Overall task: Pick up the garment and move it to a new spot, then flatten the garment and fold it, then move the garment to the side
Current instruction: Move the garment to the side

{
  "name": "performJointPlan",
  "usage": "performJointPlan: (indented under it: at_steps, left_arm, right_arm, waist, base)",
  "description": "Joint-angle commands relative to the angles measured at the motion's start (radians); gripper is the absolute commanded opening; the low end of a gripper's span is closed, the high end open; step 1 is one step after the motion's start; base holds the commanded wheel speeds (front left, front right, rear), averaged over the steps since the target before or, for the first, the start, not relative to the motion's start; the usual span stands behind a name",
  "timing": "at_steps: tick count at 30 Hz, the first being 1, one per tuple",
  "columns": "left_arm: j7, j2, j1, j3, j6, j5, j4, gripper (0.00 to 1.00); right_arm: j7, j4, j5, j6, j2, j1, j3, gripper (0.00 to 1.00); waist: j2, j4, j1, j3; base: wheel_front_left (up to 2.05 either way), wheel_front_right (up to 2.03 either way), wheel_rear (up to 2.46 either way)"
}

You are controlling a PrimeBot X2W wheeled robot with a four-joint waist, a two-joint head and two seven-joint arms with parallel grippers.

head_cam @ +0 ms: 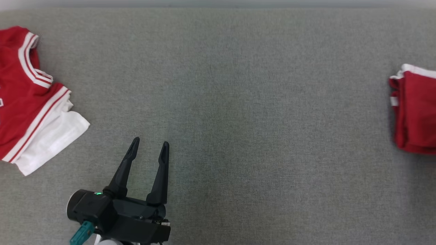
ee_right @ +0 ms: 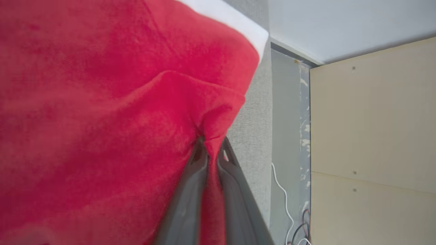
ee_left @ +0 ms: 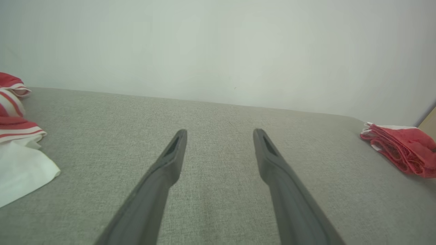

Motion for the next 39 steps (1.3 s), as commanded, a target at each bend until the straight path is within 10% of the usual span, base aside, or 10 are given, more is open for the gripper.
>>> performJointPlan:
  at_steps: [1, 16, 19, 20, 21, 39]
  left_arm:
    - [-0.003, 0.014, -0.022, -0.002, -0.001, -0.001, -0.007, 1.0]
    - [-0.003, 0.017, -0.036, -0.013, -0.001, -0.007, -0.004, 1.0]
    - [-0.003, 0.013, -0.029, -0.014, -0.001, -0.005, -0.001, 1.0]
    - [-0.003, 0.012, -0.026, -0.014, -0.001, -0.005, 0.0, 1.0]
    - [-0.003, 0.012, -0.023, -0.013, -0.001, -0.005, -0.001, 1.0]
    - [-0.003, -0.027, 0.103, 0.086, -0.001, 0.024, -0.012, 1.0]
  right_arm:
    - [-0.025, -0.011, 0.0, -0.003, -0.053, -0.001, 0.022, 0.0]
    - [-0.14, 0.031, -0.09, -0.003, -0.125, -0.023, -0.032, 0.01]
    - [-0.152, 0.043, -0.123, -0.003, -0.103, -0.019, -0.068, 0.48]
    - [-0.156, 0.044, -0.124, -0.003, -0.091, -0.015, -0.081, 0.93]
    - [-0.159, 0.042, -0.125, -0.003, -0.08, -0.014, -0.098, 1.0]
    - [-0.523, -0.209, 0.043, -0.002, 0.177, 0.23, -0.112, 1.0]
  waist:
    - [-0.0002, -0.017, -0.0002, 0.064]
    - [-0.0002, 0.024, -0.0002, 0.083]
    - [-0.0002, 0.024, -0.0002, 0.067]
    - [-0.0002, 0.023, -0.0002, 0.061]
    - [-0.0002, 0.021, -0.0002, 0.054]
    - [-0.0002, 0.014, -0.0002, -0.203]
  base:
    - [0.0, 0.0, 0.0]
    - [0.0, 0.0, 0.0]
    - [0.0, 0.0, 0.0]
    - [0.0, 0.0, 0.0]
    - [0.0, 0.0, 0.0]
    - [0.0, 0.0, 0.0]
